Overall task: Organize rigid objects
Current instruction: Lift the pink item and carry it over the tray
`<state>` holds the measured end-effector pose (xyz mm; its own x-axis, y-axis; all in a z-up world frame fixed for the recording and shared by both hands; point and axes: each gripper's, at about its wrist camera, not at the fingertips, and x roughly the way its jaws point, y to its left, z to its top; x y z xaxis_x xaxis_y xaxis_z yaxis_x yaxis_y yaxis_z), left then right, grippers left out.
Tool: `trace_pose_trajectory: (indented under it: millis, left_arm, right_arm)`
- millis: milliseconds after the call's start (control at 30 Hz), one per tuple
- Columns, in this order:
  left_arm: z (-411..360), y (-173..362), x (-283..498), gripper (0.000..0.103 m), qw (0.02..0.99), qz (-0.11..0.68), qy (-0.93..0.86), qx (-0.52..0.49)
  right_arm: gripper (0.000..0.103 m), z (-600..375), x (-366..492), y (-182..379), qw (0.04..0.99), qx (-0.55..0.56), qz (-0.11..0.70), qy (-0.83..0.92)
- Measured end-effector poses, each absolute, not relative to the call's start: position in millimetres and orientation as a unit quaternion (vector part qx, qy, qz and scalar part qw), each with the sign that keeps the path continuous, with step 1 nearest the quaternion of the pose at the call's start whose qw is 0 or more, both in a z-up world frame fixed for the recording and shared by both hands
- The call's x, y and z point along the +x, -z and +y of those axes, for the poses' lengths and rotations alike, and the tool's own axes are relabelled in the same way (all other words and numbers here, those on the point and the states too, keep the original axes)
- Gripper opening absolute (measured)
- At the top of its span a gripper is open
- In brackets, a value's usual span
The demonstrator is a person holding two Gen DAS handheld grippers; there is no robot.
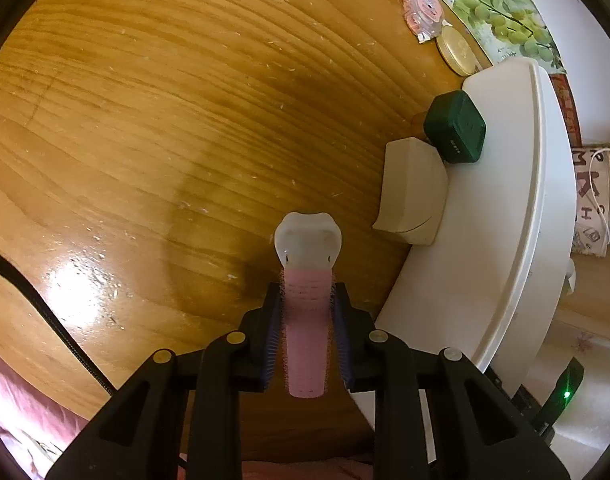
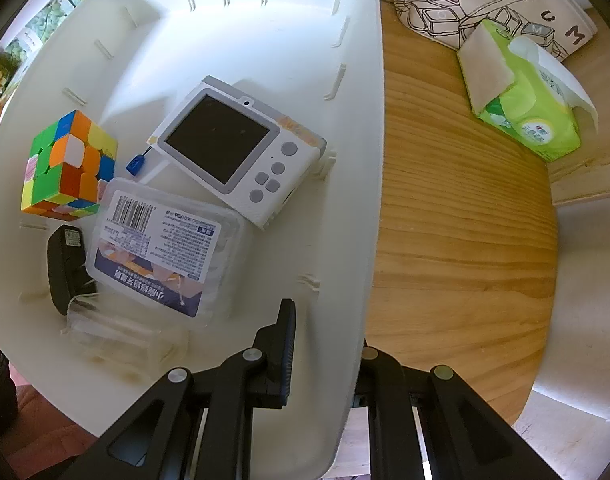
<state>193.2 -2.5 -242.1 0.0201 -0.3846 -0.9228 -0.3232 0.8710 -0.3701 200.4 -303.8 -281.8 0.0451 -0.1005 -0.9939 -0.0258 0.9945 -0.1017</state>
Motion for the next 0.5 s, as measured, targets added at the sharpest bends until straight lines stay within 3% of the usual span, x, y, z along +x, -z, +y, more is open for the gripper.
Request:
trace_pose_trajectory:
  millis: [300,500]
  left_arm:
    - [3.5,215.8,182.4,0.025,0.712,0.658,0.026,-0.246]
    - [6.6,183.4,174.2,0.025,0.764,0.588,0.061,-0.258]
  right_arm:
    - [0.016,-300.8,198.7,281.6,0.721,-0.046,0.691,0.025]
    - [0.016,-295.6,198.1,282.6,0.72,-0.054,0.691,0.024]
